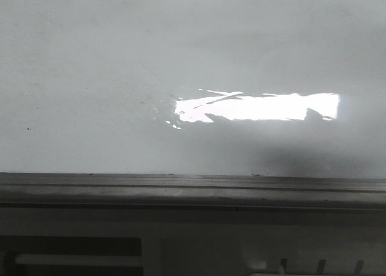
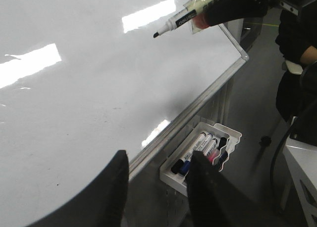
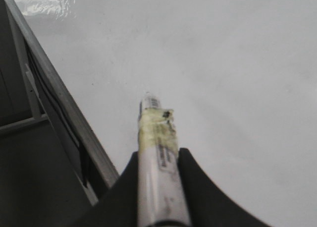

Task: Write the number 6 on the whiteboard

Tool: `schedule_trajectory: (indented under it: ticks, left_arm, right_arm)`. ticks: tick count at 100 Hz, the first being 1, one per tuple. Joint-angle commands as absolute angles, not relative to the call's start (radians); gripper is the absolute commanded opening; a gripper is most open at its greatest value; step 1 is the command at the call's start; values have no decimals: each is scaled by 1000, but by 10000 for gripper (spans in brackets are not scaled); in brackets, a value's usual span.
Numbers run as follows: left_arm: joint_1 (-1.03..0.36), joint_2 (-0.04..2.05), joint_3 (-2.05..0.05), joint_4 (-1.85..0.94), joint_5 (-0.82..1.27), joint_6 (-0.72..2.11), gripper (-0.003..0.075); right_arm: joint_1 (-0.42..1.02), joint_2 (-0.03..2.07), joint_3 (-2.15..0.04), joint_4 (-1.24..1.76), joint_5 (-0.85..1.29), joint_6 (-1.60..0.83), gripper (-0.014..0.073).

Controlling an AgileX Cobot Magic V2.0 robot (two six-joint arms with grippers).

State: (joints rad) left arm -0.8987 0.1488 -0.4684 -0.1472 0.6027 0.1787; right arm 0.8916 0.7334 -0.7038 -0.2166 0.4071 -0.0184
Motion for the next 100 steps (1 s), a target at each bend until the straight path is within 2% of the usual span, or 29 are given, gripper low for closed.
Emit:
schedule_trajectory:
  ticks: [1,25,48,78,100]
  left_arm:
    - [-896,160,-493,-163,522,169,252]
    - [-896,160,-493,-163,426,169,151]
    - [-896,205,-493,-163,377,169,-21]
    - [-896,322,-493,-166,336,169,-19]
    - [-896,346,-493,-204,305,169,-19]
  right_arm:
    - [894,749,-731,-151,316,-17,-36]
    - [841,781,-731,-139,326,-12,-43]
    - [685,821,-731,-137,347,25,-43]
    - [675,879,-731,-146,354,27,-43]
    - [675,920,-731,-243,364,145,-43]
